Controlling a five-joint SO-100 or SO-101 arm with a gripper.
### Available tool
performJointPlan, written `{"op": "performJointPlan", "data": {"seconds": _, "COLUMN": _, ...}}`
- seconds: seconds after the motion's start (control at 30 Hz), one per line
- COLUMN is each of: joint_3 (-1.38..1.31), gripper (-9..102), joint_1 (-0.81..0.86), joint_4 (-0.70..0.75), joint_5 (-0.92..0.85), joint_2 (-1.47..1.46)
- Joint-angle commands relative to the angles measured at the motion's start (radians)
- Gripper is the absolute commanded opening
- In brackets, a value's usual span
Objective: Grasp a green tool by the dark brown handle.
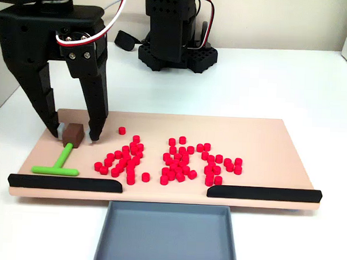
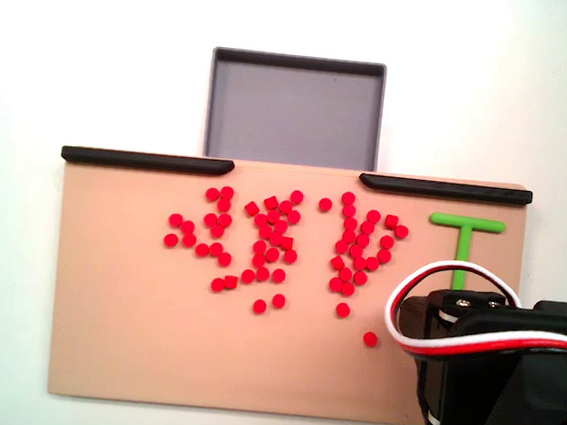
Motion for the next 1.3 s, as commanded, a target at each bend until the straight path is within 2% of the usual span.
{"op": "performJointPlan", "data": {"seconds": 0.0, "joint_3": -0.015, "gripper": 15, "joint_1": 0.009, "joint_4": 0.008, "joint_5": 0.008, "joint_2": 0.02}}
{"op": "performJointPlan", "data": {"seconds": 0.53, "joint_3": -0.012, "gripper": 10, "joint_1": 0.006, "joint_4": 0.009, "joint_5": 0.052, "joint_2": 0.038}}
{"op": "performJointPlan", "data": {"seconds": 0.73, "joint_3": -0.012, "gripper": 0, "joint_1": -0.002, "joint_4": 0.011, "joint_5": 0.072, "joint_2": 0.041}}
{"op": "performJointPlan", "data": {"seconds": 0.97, "joint_3": -0.012, "gripper": 0, "joint_1": -0.014, "joint_4": 0.011, "joint_5": 0.095, "joint_2": 0.048}}
{"op": "performJointPlan", "data": {"seconds": 1.27, "joint_3": -0.012, "gripper": 0, "joint_1": -0.083, "joint_4": 0.169, "joint_5": 0.175, "joint_2": 0.173}}
